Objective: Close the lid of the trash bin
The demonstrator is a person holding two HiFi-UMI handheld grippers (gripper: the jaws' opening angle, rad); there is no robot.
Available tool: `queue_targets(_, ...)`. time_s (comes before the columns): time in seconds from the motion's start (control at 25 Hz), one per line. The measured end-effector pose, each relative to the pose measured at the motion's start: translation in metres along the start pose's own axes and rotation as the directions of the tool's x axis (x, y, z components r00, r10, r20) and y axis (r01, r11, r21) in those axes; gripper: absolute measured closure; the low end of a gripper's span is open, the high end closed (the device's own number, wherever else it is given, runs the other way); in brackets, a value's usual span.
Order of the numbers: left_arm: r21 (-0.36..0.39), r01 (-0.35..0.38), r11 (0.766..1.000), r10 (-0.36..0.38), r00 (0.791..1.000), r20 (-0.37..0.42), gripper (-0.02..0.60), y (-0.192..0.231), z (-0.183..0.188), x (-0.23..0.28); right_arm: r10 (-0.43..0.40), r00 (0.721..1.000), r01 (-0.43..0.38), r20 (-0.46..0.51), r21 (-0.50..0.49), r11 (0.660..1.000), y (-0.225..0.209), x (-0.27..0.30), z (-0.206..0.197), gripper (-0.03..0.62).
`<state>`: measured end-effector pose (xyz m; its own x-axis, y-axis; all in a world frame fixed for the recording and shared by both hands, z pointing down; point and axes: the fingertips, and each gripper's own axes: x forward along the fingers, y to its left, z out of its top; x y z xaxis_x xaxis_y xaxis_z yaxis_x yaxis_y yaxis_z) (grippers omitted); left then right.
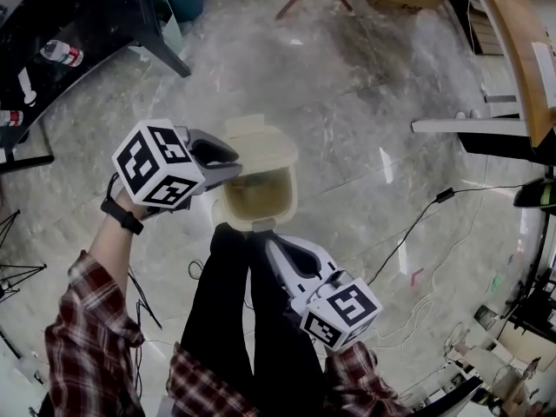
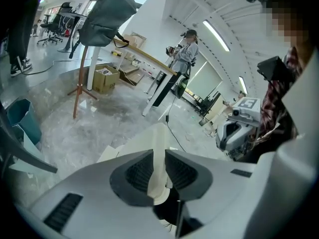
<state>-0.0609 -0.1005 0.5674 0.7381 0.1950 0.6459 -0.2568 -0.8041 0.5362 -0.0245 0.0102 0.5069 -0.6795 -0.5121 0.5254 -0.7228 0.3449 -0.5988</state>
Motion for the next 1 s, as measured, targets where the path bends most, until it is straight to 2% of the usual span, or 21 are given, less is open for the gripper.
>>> queue_targets(0.24, 0.021, -0.028, 0.999, 0.028, 1.000, -0.010, 0.503, -0.035, -0.036, 0.030, -0.021, 1.000, 0.021, 0.018, 0.005, 1.000, -0.004, -0.008, 0.003, 0.580)
queue_targets(0.4, 0.001, -0.024, 1.000, 0.024, 1.000, -0.016, 0.503, -0.047, -0.058, 0.051, -0.032, 0.999, 0.031, 0.019, 0.015, 0.999, -0.007, -0.010, -0.003, 0.580)
queue_targets(0.56, 0.026, -0.050, 0.998, 0.051, 0.998, -0.034, 0.503, -0.057, -0.079, 0.071, -0.039, 0.999, 0.039, 0.011, 0.026, 0.999, -0.012, -0.011, -0.011, 0.580)
queue_targets(0.88, 0.059, -0.075, 0.995, 0.079, 0.994, -0.074, 0.505, -0.063, -0.119, 0.116, -0.052, 0.999, 0.052, -0.003, 0.061, 0.997, -0.024, -0.007, -0.032, 0.580)
queue_targets(1.0, 0.047, -0.097, 0.994, 0.100, 0.992, -0.074, 0.545, -0.057, -0.131, 0.126, -0.051, 0.999, 0.052, -0.016, 0.068, 0.996, -0.027, -0.006, -0.042, 0.580)
